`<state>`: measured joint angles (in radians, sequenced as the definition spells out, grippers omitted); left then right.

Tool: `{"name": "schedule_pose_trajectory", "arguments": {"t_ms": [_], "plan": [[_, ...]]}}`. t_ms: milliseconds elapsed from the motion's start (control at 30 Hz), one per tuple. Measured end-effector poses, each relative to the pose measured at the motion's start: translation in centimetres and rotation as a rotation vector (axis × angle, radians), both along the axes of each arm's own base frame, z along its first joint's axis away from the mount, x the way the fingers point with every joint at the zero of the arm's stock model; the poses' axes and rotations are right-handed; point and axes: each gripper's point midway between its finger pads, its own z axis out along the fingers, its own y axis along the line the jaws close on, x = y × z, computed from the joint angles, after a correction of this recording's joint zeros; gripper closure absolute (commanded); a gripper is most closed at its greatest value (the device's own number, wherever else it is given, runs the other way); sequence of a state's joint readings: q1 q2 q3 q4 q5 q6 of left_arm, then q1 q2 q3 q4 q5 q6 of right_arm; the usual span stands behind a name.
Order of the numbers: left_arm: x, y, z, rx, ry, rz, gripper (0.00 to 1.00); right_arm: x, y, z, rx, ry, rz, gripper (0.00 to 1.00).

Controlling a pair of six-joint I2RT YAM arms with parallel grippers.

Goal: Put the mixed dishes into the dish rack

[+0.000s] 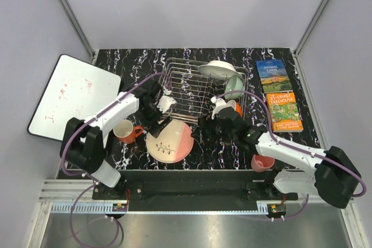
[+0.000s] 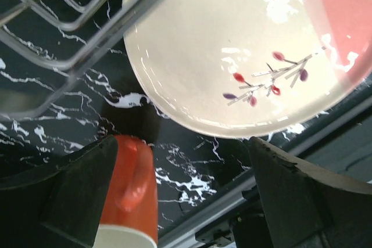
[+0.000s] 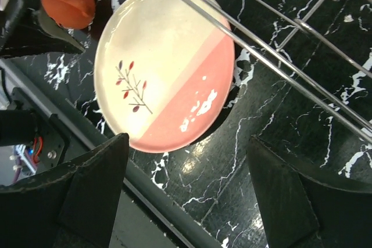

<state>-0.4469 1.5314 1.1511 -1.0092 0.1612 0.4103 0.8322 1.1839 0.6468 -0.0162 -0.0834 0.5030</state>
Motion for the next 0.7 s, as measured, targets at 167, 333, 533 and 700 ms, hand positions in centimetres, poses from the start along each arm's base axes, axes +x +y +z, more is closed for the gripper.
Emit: {"name": "schedule_pose_trajectory", "arguments": {"t_ms": [167, 333, 533, 700], "plan": [[1.2, -0.2, -2.0, 0.023, 0.01, 0.002, 0.01, 0.8, -0.3, -1.6, -0.05, 0.014, -0.04, 0.08], [1.9, 0.2, -2.7, 0.051, -0.015, 0.01, 0.01, 2.6, 0.0, -2.7, -0.107, 0.015, -0.091, 0.08], [2.9, 0.2, -3.6, 0.063, -0.042, 0.017, 0.01, 4.4, 0.7, -2.8, -0.136, 0.007, -0.118, 0.09], [4.0, -0.4, -4.2, 0.05, -0.063, 0.016, 0.01, 6.6, -0.2, -2.8, -0.15, 0.002, -0.166, 0.1]]}}
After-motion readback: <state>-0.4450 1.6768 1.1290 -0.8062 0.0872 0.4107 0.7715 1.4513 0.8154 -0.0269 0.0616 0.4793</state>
